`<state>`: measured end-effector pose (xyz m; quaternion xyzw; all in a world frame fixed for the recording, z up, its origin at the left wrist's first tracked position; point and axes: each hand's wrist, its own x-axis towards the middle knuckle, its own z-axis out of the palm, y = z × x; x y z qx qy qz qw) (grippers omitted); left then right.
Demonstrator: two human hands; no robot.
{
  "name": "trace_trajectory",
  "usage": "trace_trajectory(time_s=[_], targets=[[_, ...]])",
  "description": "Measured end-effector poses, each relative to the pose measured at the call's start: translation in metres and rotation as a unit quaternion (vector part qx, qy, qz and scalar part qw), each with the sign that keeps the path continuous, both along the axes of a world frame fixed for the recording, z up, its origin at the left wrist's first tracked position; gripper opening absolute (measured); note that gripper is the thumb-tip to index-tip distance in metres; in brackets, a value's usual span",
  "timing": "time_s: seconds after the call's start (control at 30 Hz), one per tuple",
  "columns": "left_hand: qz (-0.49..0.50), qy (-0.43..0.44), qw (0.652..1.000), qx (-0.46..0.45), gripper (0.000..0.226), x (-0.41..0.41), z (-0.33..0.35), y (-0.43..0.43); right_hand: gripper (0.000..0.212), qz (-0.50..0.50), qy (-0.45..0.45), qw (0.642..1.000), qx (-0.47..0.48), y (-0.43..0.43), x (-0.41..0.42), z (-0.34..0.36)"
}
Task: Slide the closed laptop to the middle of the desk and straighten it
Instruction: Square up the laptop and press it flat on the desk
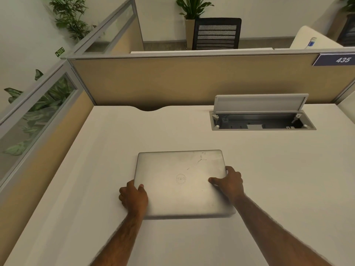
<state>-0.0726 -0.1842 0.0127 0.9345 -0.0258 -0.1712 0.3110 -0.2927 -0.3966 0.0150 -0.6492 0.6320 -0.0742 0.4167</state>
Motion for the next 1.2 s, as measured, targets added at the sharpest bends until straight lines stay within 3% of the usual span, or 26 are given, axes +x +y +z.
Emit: trace_trajectory(time_s=[0.87,1.2], targets=[[-0.052,-0.061,0.997,0.009,0.052,-0.020,-0.002,0.007,0.087,-0.003,0.044,0.999,0.003,0.012,0.000,0.006],[-0.073,-0.073,0.994,0.029,0.057,-0.027,-0.005,0.009,0.081,0.014,0.066,0.996,-0.062,0.028,-0.003,0.002]])
